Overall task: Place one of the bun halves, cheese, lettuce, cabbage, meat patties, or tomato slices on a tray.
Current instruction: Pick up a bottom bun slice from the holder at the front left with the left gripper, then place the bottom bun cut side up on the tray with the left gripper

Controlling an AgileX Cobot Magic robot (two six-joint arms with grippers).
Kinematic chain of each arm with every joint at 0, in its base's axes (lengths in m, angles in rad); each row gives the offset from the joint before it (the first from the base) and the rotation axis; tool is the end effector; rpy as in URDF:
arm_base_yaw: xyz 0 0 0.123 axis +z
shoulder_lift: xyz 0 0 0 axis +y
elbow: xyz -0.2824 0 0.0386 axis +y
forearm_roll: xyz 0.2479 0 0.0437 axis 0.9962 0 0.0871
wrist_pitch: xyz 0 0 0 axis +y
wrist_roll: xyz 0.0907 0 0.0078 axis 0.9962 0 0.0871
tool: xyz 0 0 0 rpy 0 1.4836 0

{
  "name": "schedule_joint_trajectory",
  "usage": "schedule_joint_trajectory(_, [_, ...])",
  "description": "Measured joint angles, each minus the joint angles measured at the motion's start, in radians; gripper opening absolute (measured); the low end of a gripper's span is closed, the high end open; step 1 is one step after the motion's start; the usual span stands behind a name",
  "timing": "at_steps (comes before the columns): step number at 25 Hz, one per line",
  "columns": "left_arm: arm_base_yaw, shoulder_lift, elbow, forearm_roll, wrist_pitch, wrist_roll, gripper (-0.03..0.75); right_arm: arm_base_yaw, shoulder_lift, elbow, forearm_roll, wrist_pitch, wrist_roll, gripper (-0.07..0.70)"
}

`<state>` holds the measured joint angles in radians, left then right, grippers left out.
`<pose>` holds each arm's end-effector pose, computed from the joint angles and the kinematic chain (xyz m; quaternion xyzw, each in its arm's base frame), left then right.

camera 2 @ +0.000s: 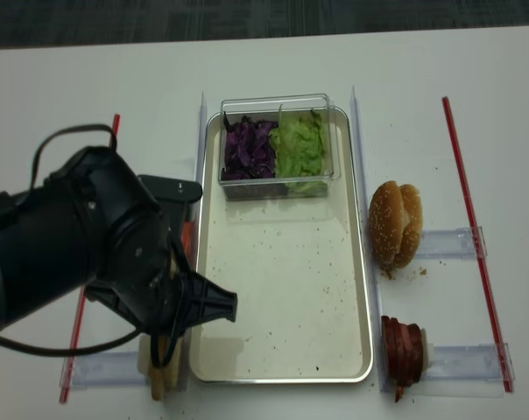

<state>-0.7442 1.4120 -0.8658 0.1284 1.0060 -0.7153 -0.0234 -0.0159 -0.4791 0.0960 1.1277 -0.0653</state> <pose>0.1816 -0.1538 0.2266 0.0458 0.9960 0.0065 0.0766 -0.0079 0.0081 0.2663 -0.0216 0.8702 0.0261 0.4916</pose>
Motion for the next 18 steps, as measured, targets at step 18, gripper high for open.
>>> schedule_joint_trajectory(18, [0.000, -0.068, -0.215, 0.030, 0.190, 0.026, 0.038, 0.000, 0.000, 0.000, 0.000, 0.000, 0.000, 0.552])
